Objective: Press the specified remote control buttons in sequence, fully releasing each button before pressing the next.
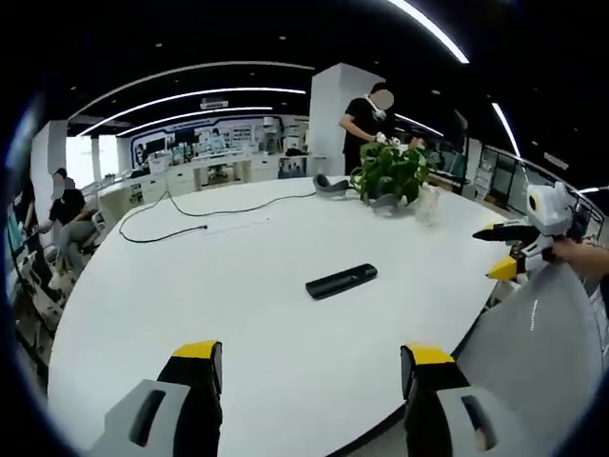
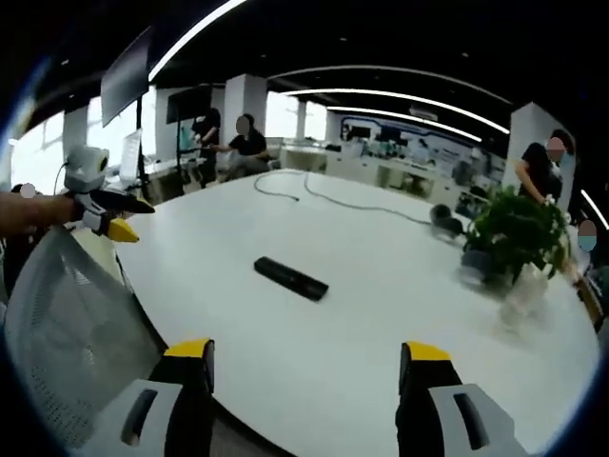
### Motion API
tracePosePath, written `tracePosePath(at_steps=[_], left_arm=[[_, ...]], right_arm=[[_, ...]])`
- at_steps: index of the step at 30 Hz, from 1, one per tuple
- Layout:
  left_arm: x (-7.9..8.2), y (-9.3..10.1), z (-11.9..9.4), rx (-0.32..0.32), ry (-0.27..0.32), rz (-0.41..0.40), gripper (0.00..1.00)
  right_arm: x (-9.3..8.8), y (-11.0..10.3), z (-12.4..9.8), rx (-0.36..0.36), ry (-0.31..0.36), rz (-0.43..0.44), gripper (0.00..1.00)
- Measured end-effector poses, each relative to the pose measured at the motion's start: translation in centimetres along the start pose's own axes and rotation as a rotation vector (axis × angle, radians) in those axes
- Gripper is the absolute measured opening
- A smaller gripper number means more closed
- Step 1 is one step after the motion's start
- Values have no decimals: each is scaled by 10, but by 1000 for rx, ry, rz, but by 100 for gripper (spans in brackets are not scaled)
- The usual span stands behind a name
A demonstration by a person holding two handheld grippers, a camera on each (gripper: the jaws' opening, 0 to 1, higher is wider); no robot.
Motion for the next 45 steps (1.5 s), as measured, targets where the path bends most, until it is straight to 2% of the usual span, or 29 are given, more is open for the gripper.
tracePosePath(at_steps=[2,7,8,10,12,16,17,20,33,39,45], left_arm=[[9,-1,10,-43,9,65,78],[19,-10,45,-127,-32,214,77],[21,-10,55,-139,-34,228,77],[22,-7,65,-174,-80,223,76],[26,-5,79,-203,-61,243,76],[29,-1,99,-242,-79,273,75],[32,9,102,-267,-99,286,75],[36,11,115,-280,-109,312,72],[51,6,170,-309,-197,315,65],[54,6,192,-322,-250,388,64],[56,16,204,-353,-280,453,62]], right_arm=[[-3,3,-1,-20,-22,18,76],[-1,4,-3,-38,-13,14,74],[-1,5,-4,-47,-5,14,73],[0,6,-5,-59,1,17,71],[-2,7,-5,-71,-8,33,70],[-4,8,-4,-73,-18,36,69],[-4,8,-4,-78,-24,33,68],[-6,9,-5,-85,-29,53,66],[-11,11,-5,-91,-51,90,60],[-13,11,-5,-90,-67,100,57],[-14,12,-5,-90,-77,104,56]])
Point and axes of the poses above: the point that each gripper's makers call its tool centre point, and the gripper's own axes: z roughly forward along the fingers, y roughly to its right, x roughly out of its top, the point moved 8 cm from there along -z, roughly backward along the fingers, and after that the axes turned 11 degrees about x, right-handed, at the moved point
